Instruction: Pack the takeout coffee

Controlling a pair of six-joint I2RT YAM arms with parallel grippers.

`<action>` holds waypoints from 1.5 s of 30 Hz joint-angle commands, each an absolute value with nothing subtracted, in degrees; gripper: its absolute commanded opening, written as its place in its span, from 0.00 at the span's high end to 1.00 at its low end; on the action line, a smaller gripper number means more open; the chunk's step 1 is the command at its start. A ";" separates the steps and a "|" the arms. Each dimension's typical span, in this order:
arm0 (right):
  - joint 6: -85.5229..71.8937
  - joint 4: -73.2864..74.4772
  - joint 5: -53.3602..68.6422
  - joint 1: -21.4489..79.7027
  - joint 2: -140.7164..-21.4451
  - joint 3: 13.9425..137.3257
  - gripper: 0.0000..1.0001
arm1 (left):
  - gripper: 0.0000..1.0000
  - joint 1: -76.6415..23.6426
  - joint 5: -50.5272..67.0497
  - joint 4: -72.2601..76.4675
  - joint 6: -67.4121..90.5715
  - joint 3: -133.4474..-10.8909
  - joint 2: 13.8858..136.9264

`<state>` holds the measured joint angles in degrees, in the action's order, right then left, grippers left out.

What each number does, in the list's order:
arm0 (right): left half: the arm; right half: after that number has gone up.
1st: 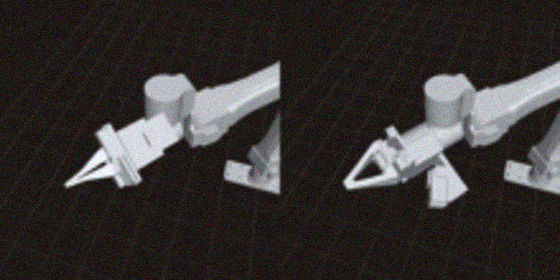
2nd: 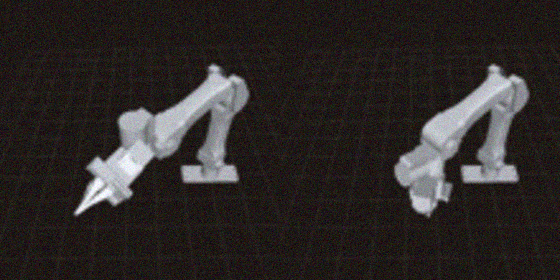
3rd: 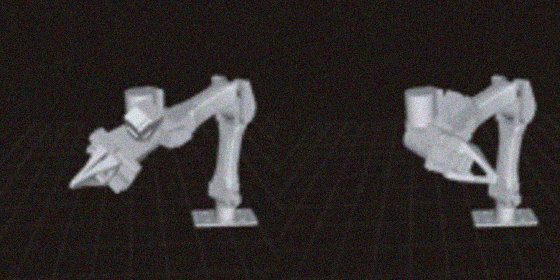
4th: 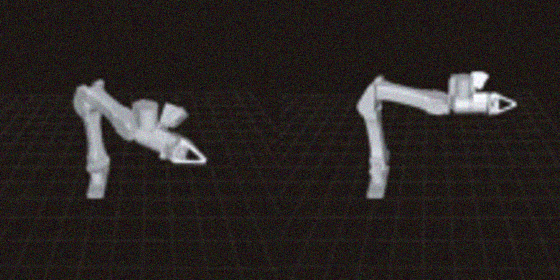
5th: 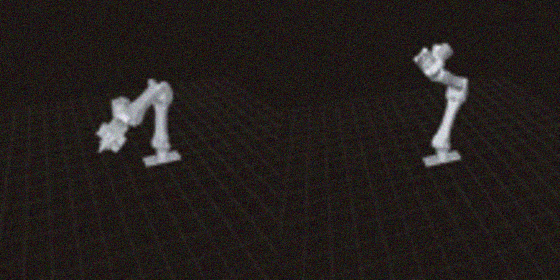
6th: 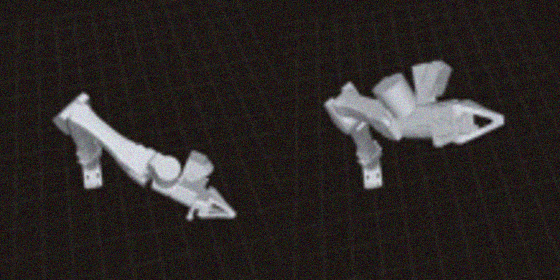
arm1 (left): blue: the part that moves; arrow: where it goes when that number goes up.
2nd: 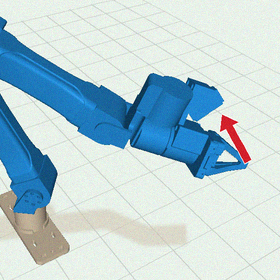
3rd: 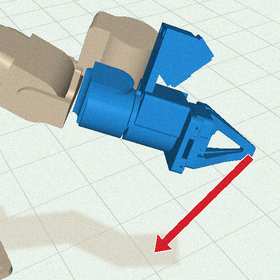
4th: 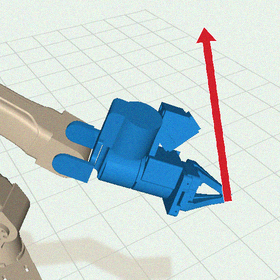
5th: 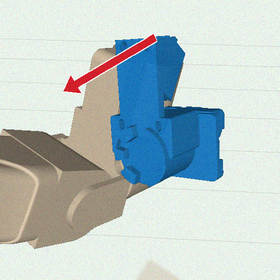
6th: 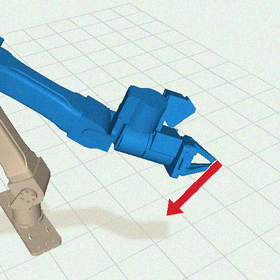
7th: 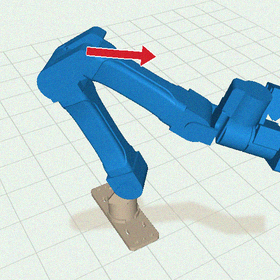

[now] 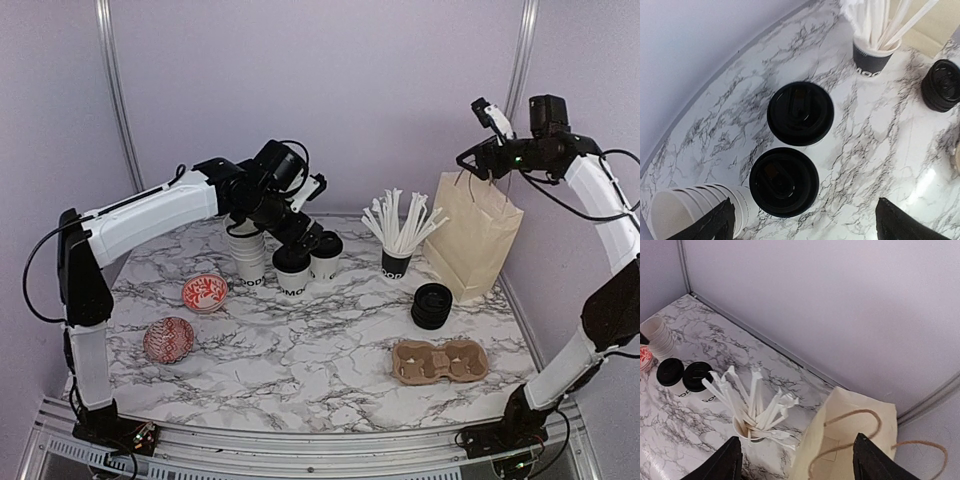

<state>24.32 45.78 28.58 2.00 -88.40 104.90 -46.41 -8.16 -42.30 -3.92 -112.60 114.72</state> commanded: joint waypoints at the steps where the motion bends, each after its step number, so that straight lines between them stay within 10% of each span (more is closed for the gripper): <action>1: 17.63 43.51 20.18 -6.60 -87.28 105.47 0.28 | 0.01 -51.00 -8.04 -37.40 -5.98 -109.45 104.83; 19: 18.34 43.11 9.53 -9.67 -96.08 102.48 0.34 | 0.09 -52.29 8.32 -28.32 -0.44 -95.18 93.87; 45: 18.11 39.60 12.19 -9.58 -89.44 101.36 1.00 | 0.10 -52.31 6.83 -28.93 1.67 -93.67 94.03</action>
